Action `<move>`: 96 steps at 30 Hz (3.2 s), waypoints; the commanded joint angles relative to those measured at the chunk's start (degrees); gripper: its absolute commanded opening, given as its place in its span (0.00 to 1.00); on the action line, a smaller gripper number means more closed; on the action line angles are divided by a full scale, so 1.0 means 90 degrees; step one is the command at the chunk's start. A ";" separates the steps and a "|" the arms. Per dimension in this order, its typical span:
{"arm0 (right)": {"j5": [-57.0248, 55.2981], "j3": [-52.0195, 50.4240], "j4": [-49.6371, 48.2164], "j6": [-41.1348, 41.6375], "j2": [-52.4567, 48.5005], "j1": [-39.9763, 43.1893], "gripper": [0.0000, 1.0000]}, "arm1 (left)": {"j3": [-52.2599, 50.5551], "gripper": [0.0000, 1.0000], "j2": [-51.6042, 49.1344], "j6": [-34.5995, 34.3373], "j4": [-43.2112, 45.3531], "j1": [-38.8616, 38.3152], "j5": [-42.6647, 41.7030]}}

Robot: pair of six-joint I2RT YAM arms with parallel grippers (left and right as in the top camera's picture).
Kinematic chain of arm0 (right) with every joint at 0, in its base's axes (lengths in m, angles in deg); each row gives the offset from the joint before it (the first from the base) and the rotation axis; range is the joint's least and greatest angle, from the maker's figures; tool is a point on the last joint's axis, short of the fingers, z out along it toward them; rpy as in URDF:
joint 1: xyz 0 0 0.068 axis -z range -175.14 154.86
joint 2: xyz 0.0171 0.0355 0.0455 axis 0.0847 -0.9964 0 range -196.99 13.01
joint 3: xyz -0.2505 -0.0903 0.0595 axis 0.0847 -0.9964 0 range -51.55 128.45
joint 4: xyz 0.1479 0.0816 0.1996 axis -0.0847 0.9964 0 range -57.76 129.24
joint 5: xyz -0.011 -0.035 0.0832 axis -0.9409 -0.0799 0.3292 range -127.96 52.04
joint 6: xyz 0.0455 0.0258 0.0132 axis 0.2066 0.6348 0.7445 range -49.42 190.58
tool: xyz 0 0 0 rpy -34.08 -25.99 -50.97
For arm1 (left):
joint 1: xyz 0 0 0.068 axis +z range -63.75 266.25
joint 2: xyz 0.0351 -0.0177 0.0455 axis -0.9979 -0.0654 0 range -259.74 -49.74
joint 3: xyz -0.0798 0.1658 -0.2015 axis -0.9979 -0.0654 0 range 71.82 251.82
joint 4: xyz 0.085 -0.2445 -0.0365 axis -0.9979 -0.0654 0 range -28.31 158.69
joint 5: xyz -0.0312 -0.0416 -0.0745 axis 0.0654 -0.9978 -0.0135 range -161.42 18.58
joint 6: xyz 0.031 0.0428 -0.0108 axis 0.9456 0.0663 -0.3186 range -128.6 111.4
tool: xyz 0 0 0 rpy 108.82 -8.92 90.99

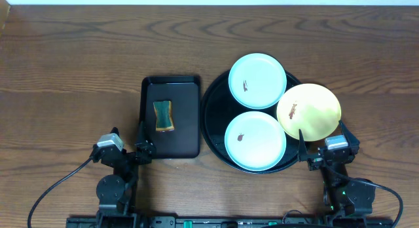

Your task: Clean dirty plates on tray and stack at the side

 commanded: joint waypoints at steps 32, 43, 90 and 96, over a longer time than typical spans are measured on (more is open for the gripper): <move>-0.0017 -0.0007 0.0024 0.0097 0.0005 -0.0022 0.99 | -0.0075 0.84 0.0039 0.0061 -0.0311 0.0027 0.0061; -0.0017 -0.0007 0.0024 0.0097 0.0005 -0.0022 0.99 | -0.0075 0.84 0.0039 0.0058 -0.0311 0.0027 0.0058; -0.0017 -0.0007 0.0024 0.0097 0.0005 -0.0022 0.99 | -0.0075 0.84 0.0002 0.0058 -0.0311 -0.0284 0.0061; -0.0017 -0.0007 0.0024 0.0097 0.0005 -0.0022 0.99 | -0.0075 0.84 0.0002 0.0058 -0.0311 -0.0284 0.0061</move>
